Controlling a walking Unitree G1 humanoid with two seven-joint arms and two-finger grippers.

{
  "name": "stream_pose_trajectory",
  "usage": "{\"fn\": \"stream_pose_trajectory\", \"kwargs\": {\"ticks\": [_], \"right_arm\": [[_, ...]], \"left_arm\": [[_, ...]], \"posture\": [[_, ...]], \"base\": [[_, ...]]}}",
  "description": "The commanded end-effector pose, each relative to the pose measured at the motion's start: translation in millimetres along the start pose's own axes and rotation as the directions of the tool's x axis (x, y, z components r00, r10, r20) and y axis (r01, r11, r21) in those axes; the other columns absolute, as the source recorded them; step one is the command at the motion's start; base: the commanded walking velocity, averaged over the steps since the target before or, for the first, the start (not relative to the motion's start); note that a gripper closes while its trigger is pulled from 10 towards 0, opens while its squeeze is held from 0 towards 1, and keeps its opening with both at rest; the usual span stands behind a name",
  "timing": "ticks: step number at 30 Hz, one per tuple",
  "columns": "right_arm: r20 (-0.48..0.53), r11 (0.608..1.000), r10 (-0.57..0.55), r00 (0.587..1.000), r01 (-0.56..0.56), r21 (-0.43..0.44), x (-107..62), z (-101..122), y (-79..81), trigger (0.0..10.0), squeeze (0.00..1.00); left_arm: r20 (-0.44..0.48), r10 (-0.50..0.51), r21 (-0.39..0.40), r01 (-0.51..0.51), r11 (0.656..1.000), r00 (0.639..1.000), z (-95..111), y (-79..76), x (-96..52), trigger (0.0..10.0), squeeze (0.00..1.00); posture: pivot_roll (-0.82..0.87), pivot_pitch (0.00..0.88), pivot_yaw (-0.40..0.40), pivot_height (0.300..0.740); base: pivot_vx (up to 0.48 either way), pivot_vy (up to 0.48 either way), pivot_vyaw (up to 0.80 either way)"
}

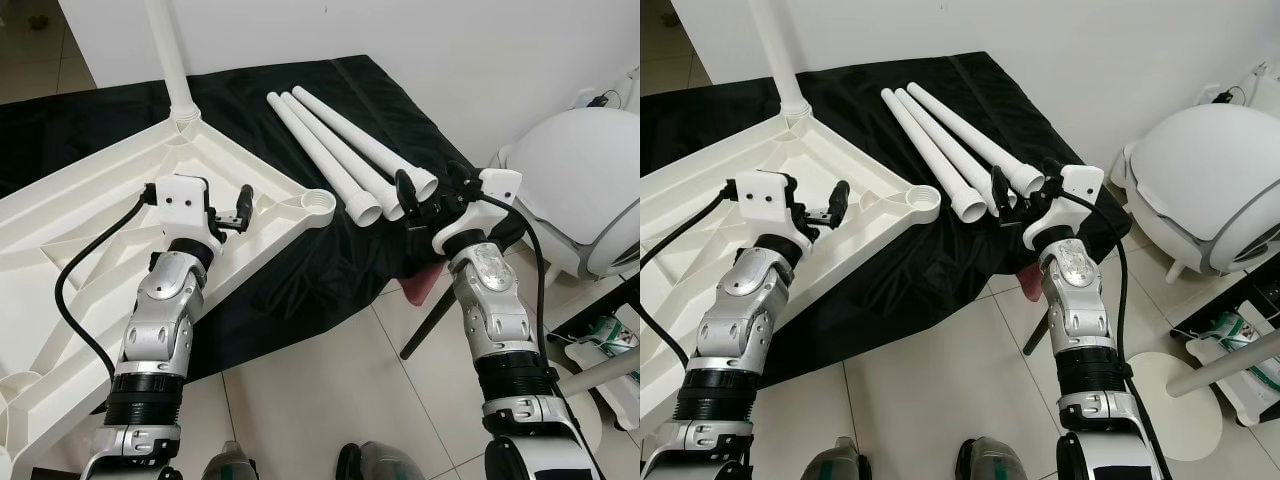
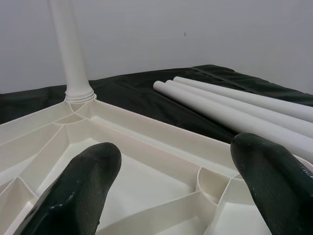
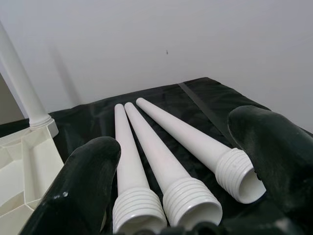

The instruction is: Building children table

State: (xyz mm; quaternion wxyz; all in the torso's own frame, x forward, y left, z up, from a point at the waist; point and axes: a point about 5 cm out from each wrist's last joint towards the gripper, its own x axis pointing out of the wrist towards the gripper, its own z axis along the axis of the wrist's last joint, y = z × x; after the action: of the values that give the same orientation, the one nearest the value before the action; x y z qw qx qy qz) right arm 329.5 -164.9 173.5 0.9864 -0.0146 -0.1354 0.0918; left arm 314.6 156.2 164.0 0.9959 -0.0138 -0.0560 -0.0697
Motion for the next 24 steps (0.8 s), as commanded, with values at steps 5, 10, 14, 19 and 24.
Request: {"fn": "stream_pose_trajectory", "kwargs": {"ticks": [5,10,14,19,24], "right_arm": [[-0.006,1.0,-0.005,1.0,0.005,-0.001,-1.1,-1.4,-0.4,10.0,0.0],[-0.011,1.0,-0.006,1.0,0.006,-0.007,-2.2,-2.1,-0.1,10.0,0.0],[-0.008,1.0,-0.004,1.0,0.004,-0.007,-2.0,-1.4,0.0,10.0,0.0],[-0.007,1.0,-0.004,1.0,0.004,-0.008,-2.2,-1.2,-0.1,10.0,0.0],[-0.009,1.0,-0.004,1.0,0.004,-0.008,-3.2,-1.3,0.0,10.0,0.0]], "left_arm": [[-0.001,-0.015,0.009,0.015,1.0,1.0,0.2,-1.1,0.3,10.0,0.0],[-0.003,-0.026,0.007,0.026,1.0,1.0,-0.6,-2.1,-0.6,10.0,0.0],[0.002,-0.029,0.008,0.029,1.0,1.0,0.4,-2.0,-0.3,10.0,0.0],[0.005,-0.031,0.008,0.031,0.999,1.0,0.5,-2.0,-0.6,10.0,0.0],[0.007,-0.033,0.005,0.033,0.999,0.999,0.9,-2.2,-1.0,10.0,0.0]], "posture": [[-0.05,0.0,0.001,0.74],[-0.05,0.0,0.001,0.74],[-0.05,0.0,0.002,0.74],[-0.05,0.0,0.004,0.74],[-0.05,0.0,0.003,0.74]], "base": [[0.0,0.0,0.0],[0.0,0.0,0.0],[0.0,0.0,0.0],[0.0,0.0,0.0],[0.0,0.0,0.0]]}}
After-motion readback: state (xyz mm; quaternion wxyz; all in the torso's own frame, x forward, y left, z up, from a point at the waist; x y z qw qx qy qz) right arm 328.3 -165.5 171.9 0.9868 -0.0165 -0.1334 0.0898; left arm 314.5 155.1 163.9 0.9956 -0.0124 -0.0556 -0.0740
